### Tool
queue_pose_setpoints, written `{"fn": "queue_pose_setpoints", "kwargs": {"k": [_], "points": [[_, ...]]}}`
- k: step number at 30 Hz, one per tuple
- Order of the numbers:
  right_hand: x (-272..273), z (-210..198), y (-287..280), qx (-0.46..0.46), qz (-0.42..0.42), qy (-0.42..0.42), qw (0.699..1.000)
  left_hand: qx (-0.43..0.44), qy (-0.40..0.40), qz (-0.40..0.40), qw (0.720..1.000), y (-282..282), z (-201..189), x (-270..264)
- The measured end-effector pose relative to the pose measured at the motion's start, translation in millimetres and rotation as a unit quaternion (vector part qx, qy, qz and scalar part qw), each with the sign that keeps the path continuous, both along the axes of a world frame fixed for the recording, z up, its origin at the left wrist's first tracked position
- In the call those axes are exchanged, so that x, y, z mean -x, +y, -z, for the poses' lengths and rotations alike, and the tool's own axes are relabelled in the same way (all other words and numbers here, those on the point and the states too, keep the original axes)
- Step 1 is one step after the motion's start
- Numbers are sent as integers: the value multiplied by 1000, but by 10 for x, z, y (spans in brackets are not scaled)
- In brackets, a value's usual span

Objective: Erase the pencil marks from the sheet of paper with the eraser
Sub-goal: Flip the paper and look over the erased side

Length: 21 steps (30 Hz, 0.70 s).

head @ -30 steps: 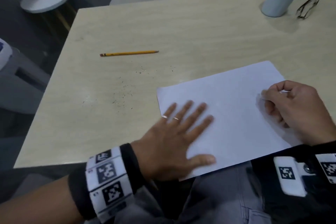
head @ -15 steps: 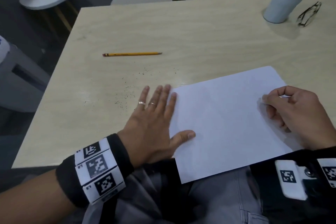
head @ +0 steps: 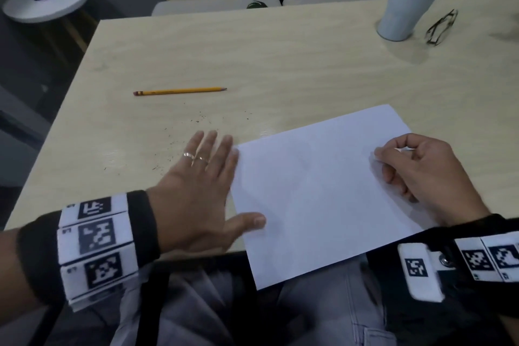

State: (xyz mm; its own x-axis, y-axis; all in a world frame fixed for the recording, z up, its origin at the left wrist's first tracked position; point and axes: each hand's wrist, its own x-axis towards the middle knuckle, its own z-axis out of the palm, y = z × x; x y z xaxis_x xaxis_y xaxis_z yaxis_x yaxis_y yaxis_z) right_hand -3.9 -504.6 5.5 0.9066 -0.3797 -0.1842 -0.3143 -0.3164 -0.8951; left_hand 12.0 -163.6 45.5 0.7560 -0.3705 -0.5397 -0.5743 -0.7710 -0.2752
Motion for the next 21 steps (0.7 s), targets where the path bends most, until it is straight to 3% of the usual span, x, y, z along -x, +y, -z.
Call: {"fn": "queue_pose_setpoints", "kwargs": {"k": [3, 7, 11, 17, 21], "points": [[-16, -7, -14, -11, -4, 4, 1000, 78, -9, -3, 997, -357, -136, -23], [-11, -48, -36, -44, -10, -8, 999, 215, 74, 156, 961, -1174, -45, -139], [-19, -24, -88, -97, 28, -30, 994, 196, 80, 202, 956, -1709, 155, -355], [-53, 17, -148, -148, 96, -64, 982, 168, 81, 252, 950, -1850, 300, -565], [-45, 7, -127, -155, 101, -63, 981, 133, 36, 204, 969, -1723, 277, -755]]}}
